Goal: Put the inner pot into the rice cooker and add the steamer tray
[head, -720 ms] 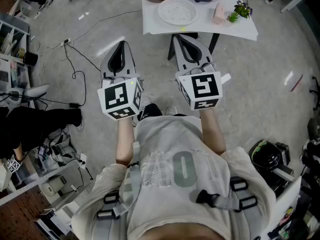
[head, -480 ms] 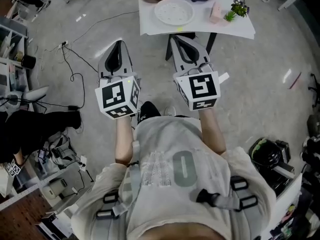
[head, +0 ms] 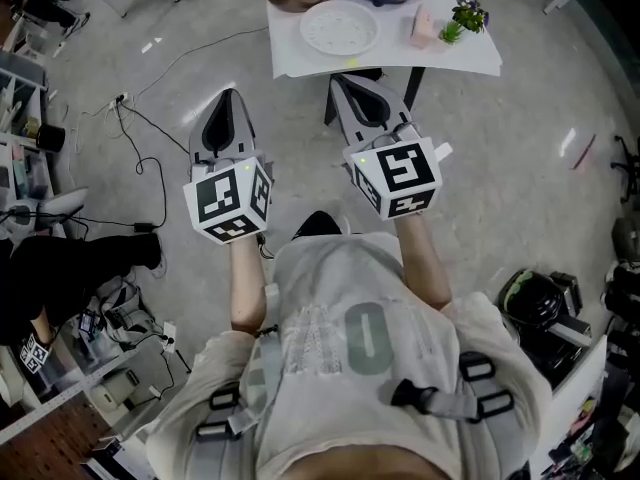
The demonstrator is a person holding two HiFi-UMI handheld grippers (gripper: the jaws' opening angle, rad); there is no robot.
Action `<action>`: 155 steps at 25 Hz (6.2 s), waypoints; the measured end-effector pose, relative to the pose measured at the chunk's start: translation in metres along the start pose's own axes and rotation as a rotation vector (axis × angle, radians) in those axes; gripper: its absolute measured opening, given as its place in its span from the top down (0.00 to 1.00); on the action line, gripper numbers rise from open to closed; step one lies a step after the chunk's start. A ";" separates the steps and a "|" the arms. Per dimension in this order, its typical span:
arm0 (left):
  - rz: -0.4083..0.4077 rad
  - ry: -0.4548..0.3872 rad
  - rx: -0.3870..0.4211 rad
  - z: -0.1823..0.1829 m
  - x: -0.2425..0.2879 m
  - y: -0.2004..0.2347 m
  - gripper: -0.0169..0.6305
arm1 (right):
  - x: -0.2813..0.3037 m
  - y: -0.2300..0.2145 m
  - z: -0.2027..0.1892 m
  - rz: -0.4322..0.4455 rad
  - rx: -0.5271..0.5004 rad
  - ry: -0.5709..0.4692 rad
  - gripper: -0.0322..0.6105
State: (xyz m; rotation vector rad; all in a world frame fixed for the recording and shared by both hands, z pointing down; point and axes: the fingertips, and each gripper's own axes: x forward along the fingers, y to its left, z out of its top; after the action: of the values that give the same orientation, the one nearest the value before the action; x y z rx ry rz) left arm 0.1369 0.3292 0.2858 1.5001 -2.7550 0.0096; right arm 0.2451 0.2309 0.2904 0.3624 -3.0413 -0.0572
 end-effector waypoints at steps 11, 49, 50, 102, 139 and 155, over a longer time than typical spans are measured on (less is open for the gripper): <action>0.026 0.017 -0.029 -0.019 -0.008 0.008 0.94 | 0.004 0.005 -0.016 0.076 0.109 -0.003 0.94; -0.221 0.040 -0.084 -0.016 0.281 0.066 0.94 | 0.223 -0.130 -0.017 -0.141 0.219 0.043 0.94; -0.236 0.043 -0.083 -0.014 0.292 0.068 0.94 | 0.230 -0.136 -0.014 -0.161 0.221 0.043 0.94; -0.363 -0.119 -0.237 0.053 0.439 0.115 0.52 | 0.317 -0.241 0.063 -0.285 0.337 -0.204 0.35; -0.774 0.504 -0.429 -0.134 0.566 0.085 0.52 | 0.364 -0.278 -0.117 -0.628 0.813 -0.012 0.41; -0.814 0.632 -0.437 -0.177 0.570 0.074 0.52 | 0.386 -0.272 -0.151 -0.614 0.875 0.051 0.43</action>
State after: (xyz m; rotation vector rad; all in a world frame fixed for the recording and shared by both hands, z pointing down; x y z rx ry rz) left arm -0.2343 -0.1085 0.4663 1.9098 -1.4390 -0.0943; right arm -0.0535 -0.1282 0.4570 1.2818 -2.5887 1.2203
